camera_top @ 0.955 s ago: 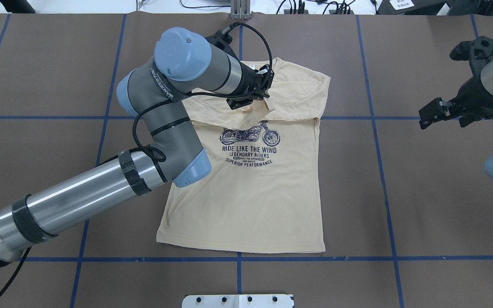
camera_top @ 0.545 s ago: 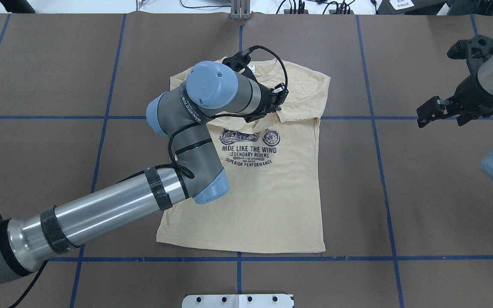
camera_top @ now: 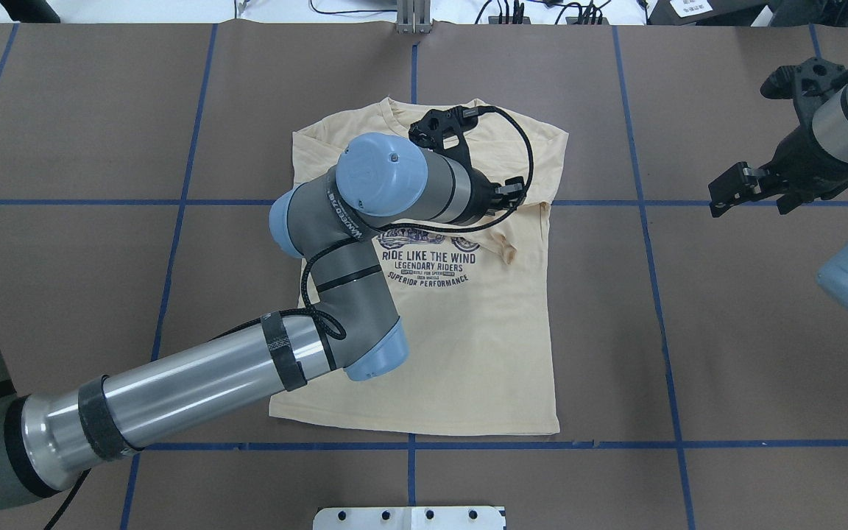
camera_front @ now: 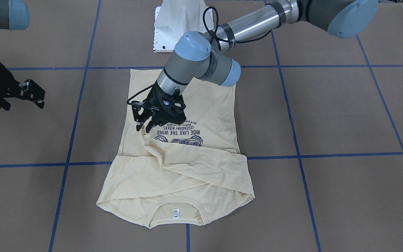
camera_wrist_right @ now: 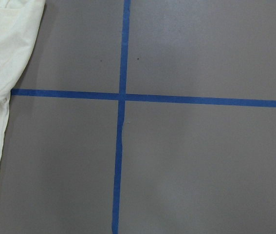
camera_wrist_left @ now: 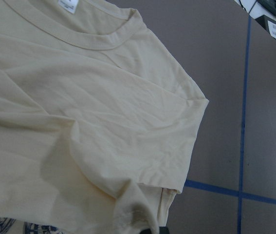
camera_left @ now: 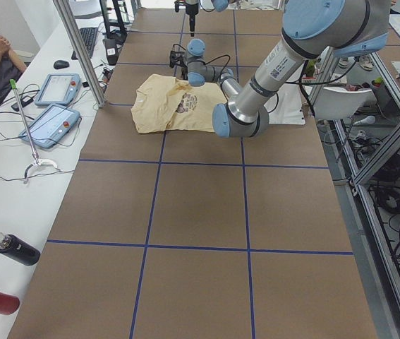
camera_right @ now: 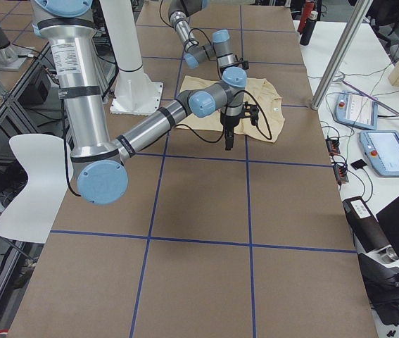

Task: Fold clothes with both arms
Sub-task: 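Grasp the other sleeve cuff with the left gripper and fold it across the chest, then release the sleeve and move both grippers to the hem corners nearest the robot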

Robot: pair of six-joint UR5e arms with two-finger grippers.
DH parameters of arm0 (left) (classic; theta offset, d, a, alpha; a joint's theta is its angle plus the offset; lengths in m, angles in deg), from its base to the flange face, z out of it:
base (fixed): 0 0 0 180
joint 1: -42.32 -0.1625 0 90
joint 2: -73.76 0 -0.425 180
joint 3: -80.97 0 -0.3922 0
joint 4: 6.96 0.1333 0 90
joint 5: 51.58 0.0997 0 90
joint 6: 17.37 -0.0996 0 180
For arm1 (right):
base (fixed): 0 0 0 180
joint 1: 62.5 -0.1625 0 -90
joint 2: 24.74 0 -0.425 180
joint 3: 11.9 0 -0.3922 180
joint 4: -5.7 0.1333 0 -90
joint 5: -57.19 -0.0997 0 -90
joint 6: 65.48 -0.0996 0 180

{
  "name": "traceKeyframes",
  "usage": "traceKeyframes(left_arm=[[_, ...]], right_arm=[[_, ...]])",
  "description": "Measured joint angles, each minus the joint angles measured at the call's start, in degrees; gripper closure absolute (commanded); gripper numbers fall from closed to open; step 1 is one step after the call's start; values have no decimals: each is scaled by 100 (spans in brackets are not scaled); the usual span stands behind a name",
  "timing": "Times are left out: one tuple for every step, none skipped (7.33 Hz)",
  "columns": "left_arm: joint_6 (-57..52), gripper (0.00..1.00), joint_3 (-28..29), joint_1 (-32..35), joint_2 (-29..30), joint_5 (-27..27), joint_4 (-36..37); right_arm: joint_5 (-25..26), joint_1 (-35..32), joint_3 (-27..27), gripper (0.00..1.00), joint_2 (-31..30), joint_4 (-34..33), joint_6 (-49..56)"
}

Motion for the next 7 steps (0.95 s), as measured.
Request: traceKeyframes(left_arm=[[-447, 0, -97, -20, -24, 3, -5], [-717, 0, -167, -29, -42, 0, -5], [-816, 0, -232, -30, -62, -13, 39], [-836, 0, -406, -26, -141, -31, 229], [-840, 0, -861, -20, -373, -39, 668], [-852, 0, -1558, -11, -724, -45, 1272], [-874, 0, -2304, 9, -1105, -47, 1889]], right_arm=[[-30, 0, 33, 0, 35, 14, -15], [-50, 0, 48, 0, 68, 30, -35], [-67, 1, 53, 0, 136, 41, -53], [-75, 7, 43, 0, 235, 51, -91], [-76, 57, 0, 0, 308, 91, -227], [-53, 221, -73, 0, 316, 277, -574], [26, 507, -171, 0, 259, 656, -1155]])
